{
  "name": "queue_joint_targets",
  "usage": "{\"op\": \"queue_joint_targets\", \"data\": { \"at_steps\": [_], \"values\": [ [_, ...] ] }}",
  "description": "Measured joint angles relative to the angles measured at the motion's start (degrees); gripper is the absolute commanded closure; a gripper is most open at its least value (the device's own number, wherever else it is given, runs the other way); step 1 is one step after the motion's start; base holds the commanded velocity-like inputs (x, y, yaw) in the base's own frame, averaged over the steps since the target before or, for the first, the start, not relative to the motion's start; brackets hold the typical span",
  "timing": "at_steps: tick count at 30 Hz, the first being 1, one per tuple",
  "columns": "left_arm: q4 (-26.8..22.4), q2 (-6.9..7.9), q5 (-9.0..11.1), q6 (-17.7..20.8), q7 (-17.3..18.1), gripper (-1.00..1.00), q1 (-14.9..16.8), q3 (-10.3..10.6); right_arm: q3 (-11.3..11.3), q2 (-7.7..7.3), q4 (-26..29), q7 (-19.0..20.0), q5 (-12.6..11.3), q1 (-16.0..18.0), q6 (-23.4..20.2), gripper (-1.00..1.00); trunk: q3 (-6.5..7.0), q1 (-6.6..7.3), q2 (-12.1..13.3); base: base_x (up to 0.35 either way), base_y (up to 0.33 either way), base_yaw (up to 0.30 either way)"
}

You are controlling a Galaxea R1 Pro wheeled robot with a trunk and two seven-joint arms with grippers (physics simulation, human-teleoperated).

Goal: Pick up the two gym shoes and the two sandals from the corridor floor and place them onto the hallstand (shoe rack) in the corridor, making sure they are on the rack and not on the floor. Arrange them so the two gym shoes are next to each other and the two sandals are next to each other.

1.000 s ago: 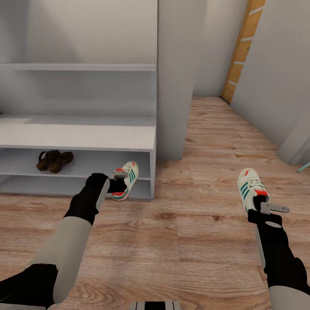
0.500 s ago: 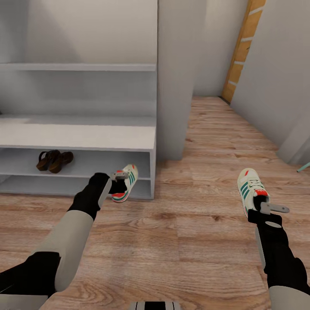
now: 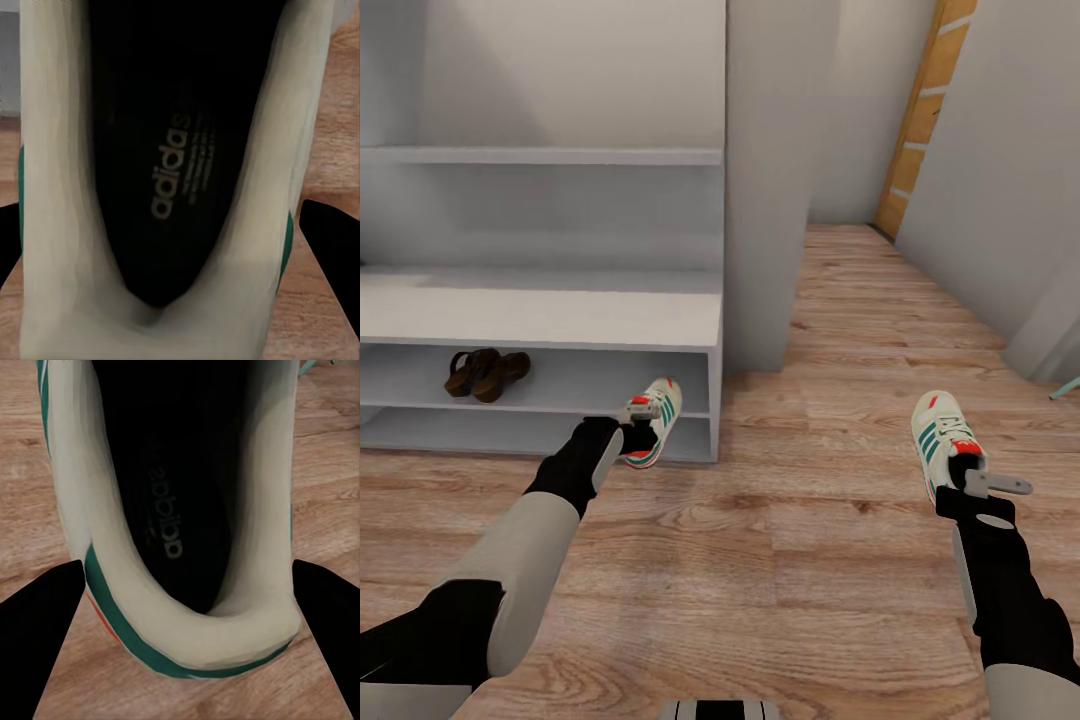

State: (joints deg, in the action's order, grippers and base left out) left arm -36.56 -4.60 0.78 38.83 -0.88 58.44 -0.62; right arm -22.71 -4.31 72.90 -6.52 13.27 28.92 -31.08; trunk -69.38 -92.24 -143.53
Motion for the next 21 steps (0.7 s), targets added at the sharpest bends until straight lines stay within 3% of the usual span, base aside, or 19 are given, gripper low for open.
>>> {"op": "queue_joint_targets", "data": {
  "at_steps": [14, 21],
  "values": [
    [-0.11, -0.01, -0.54, -2.06, 0.0, 1.0, 0.0, 0.09, 0.02, 0.0, 0.0, 0.0, -0.01, 0.0, 0.02, 1.0, 0.0, 0.0, 0.0, 0.0, 0.0, 0.0],
    [-0.06, -0.05, -0.56, -5.12, 0.0, 1.0, -0.07, 0.09, -0.02, 0.0, 0.04, 0.02, -0.01, 0.0, 0.02, 1.0, 0.0, 0.0, 0.0, 0.0, 0.0, 0.0]
  ]
}}
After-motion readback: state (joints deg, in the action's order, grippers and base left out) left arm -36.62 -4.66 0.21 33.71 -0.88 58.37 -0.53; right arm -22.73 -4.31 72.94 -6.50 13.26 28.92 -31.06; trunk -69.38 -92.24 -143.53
